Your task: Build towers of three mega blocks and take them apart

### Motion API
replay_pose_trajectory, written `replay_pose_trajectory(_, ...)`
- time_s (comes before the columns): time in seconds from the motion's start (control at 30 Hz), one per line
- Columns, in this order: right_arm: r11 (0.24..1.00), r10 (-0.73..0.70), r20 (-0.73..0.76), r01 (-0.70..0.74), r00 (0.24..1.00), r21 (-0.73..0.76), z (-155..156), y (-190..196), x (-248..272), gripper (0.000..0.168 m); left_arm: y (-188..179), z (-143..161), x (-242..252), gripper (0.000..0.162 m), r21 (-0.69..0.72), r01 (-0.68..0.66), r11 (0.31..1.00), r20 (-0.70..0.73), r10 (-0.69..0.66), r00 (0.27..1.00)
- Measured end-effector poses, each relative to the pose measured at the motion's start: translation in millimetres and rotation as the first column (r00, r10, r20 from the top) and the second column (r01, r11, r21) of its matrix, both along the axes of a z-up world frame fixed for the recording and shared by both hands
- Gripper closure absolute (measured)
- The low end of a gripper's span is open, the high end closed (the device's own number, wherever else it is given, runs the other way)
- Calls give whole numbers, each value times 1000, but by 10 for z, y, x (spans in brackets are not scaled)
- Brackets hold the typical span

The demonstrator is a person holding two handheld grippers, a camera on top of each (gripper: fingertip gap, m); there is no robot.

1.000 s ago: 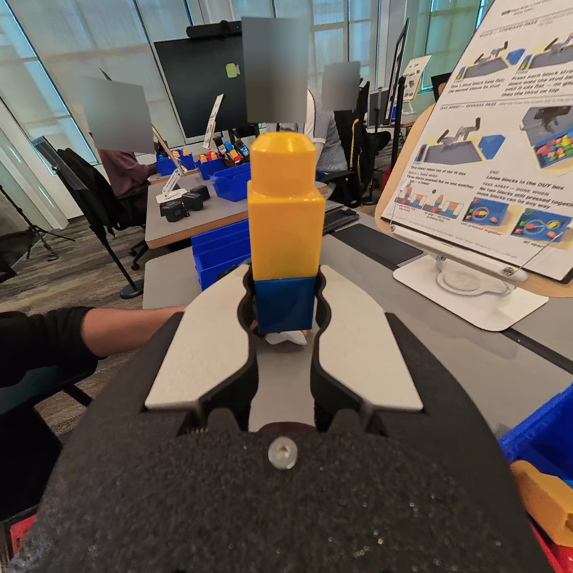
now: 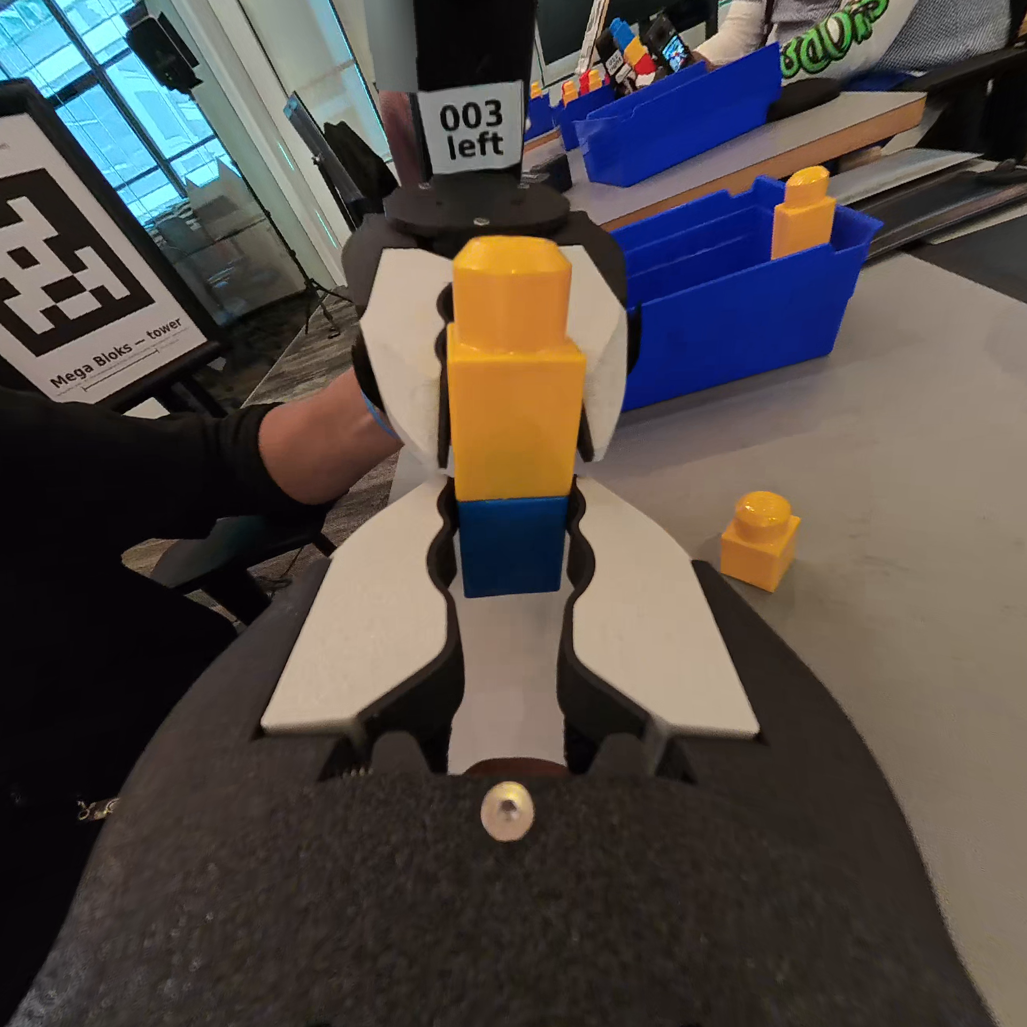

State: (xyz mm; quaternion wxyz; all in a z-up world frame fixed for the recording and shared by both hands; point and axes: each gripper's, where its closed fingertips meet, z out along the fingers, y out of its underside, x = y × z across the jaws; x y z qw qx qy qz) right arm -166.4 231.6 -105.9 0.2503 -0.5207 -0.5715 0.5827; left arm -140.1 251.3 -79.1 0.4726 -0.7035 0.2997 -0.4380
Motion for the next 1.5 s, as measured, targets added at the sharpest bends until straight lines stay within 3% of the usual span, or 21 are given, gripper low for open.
replay_pose_trajectory(0.13,1000,21,8,-21,1000,-5,-16,-19,3,132,-2,6,-13,126,-10,-1,1000,-10,1,1000)
replay_pose_trajectory(0.27,982,31,266,-79,963,170,-615,-78,56,132,46,497,-291,126,39,-89,995,241,77,968)
replay_pose_trajectory(0.37,978,55,318,-115,946,173,-637,-163,62,132,18,479,-461,126,110,-153,982,88,143,986)
replay_pose_trajectory(0.47,950,-15,391,-109,920,293,-606,-10,214,132,62,447,-547,126,87,-211,974,56,207,977)
replay_pose_trajectory(0.6,864,-313,408,79,858,497,-343,738,801,132,325,172,-822,126,89,-425,901,-66,431,900)
replay_pose_trajectory(0.7,716,-626,312,368,715,593,-50,1539,1454,132,485,-105,-1008,126,78,-555,828,-158,560,813)
replay_pose_trajectory(0.8,463,-874,248,560,417,687,-19,2266,2199,132,553,-332,-953,126,-12,-552,834,-182,541,821)
replay_pose_trajectory(0.87,374,-927,285,551,243,746,-201,2505,2570,131,572,-427,-885,126,-59,-530,846,-182,513,839)
replay_pose_trajectory(1.03,346,-931,356,513,83,786,-602,2707,2815,131,567,-549,-780,126,-78,-494,866,-221,468,856)
replay_pose_trajectory(1.17,396,-889,457,471,-17,788,-926,2732,2986,131,547,-570,-747,126,-78,-474,877,-235,446,863)
replay_pose_trajectory(1.23,397,-882,470,487,-34,778,-973,2739,3038,128,521,-587,-697,126,-101,-446,889,-228,415,881)
replay_pose_trajectory(1.37,388,-888,460,544,4,744,-861,2729,3027,120,502,-617,-626,126,-126,-407,905,-209,376,903)
replay_pose_trajectory(1.43,372,-902,430,589,46,717,-712,2716,2978,119,480,-609,-582,126,-134,-375,917,-192,348,918)
replay_pose_trajectory(1.5,392,-904,398,678,157,622,-501,2645,2772,119,462,-568,-553,126,-118,-351,929,-177,328,928)
